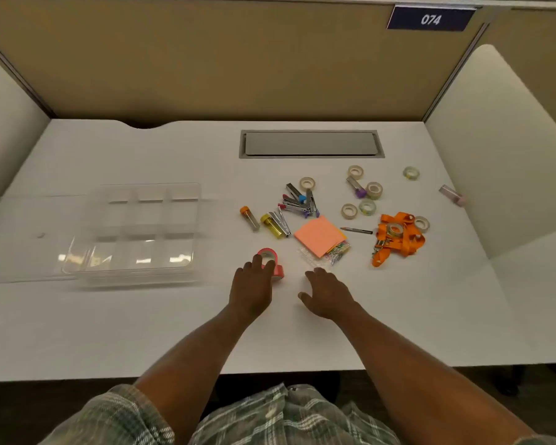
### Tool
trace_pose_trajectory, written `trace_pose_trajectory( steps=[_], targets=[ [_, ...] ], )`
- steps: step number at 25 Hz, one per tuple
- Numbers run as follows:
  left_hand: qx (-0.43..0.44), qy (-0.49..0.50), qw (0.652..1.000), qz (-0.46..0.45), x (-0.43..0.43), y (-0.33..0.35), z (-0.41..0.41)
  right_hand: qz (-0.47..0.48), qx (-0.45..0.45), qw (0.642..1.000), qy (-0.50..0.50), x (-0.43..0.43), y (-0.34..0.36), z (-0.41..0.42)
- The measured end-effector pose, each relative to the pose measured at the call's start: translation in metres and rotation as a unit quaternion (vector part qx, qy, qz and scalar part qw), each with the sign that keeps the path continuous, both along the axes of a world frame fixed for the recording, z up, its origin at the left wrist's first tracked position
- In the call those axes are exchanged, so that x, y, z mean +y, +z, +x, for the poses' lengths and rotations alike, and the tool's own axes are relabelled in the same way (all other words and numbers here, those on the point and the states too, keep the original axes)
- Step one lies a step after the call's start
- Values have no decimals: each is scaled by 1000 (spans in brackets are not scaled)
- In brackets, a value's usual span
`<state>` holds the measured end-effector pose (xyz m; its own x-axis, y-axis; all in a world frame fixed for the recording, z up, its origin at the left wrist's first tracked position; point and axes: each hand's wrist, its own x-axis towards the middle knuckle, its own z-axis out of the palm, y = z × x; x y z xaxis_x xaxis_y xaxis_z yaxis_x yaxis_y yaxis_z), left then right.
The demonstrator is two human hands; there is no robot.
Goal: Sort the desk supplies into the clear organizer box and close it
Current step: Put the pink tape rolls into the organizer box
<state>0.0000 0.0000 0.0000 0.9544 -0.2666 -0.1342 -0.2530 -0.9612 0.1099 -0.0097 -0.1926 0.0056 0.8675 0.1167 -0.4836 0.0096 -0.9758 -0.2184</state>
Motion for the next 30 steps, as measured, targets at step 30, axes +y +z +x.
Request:
trace_pose_trajectory(
  steps=[30],
  targets=[
    [63,377,882,-274,1,20,15,74,-19,990,122,31,-2,39]
  ],
)
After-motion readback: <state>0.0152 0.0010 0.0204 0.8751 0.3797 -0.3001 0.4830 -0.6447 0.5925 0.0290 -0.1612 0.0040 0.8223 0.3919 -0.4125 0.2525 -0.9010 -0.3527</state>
